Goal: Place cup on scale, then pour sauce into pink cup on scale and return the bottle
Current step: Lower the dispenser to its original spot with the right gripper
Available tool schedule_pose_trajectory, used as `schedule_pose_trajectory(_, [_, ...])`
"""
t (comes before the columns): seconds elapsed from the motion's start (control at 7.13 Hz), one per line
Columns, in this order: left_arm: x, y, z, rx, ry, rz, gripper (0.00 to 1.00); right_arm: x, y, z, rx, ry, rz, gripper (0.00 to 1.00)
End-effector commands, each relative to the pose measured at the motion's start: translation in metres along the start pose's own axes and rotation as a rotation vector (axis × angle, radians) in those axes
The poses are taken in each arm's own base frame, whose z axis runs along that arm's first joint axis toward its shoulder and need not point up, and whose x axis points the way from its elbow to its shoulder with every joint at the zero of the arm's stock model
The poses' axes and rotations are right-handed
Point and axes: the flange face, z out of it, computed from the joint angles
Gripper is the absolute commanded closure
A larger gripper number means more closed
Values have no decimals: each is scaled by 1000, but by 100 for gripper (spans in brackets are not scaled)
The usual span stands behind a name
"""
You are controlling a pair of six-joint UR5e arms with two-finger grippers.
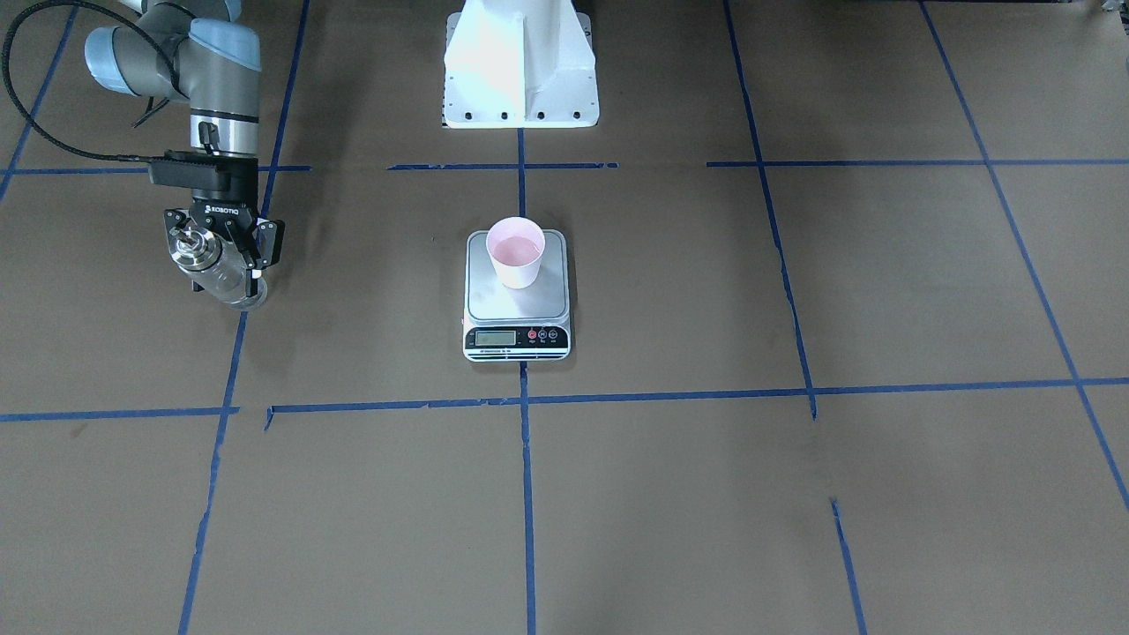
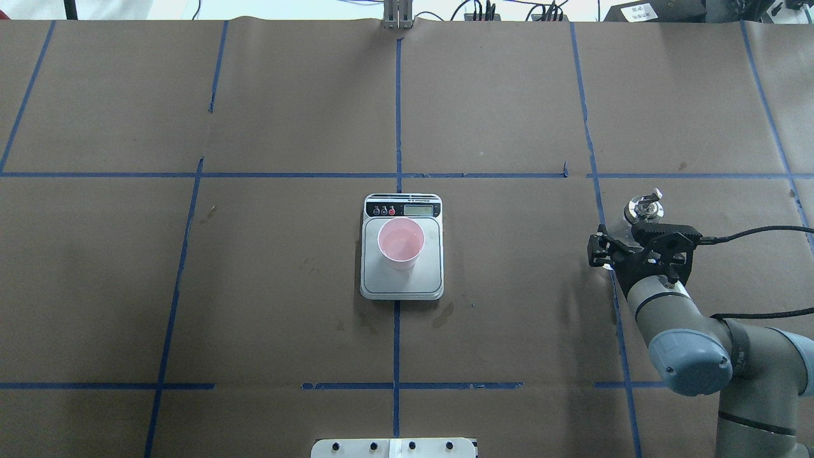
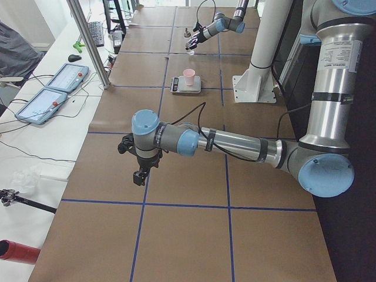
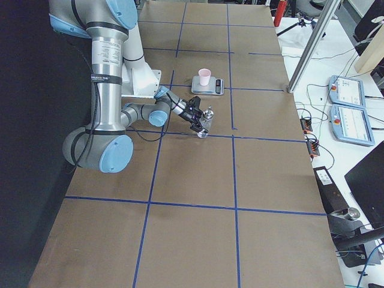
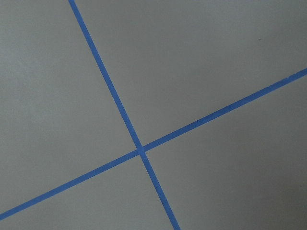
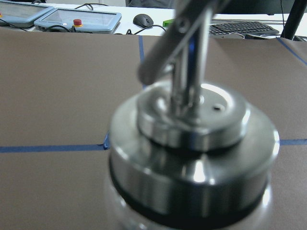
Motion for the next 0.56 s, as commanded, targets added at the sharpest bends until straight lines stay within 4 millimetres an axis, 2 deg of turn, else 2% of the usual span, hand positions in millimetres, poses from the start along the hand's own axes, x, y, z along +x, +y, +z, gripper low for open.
schedule_pose_trajectory(0.0, [0, 0, 0, 0, -1, 0, 0, 0, 0, 1, -1, 2, -9, 89])
schedule_pose_trajectory(0.14, [0, -1, 0, 0, -1, 0, 0, 2, 1, 2, -2, 5, -15, 53])
schedule_pose_trajectory(0.42, [0, -1, 0, 0, -1, 0, 0, -1, -1, 0, -1, -1, -9, 7])
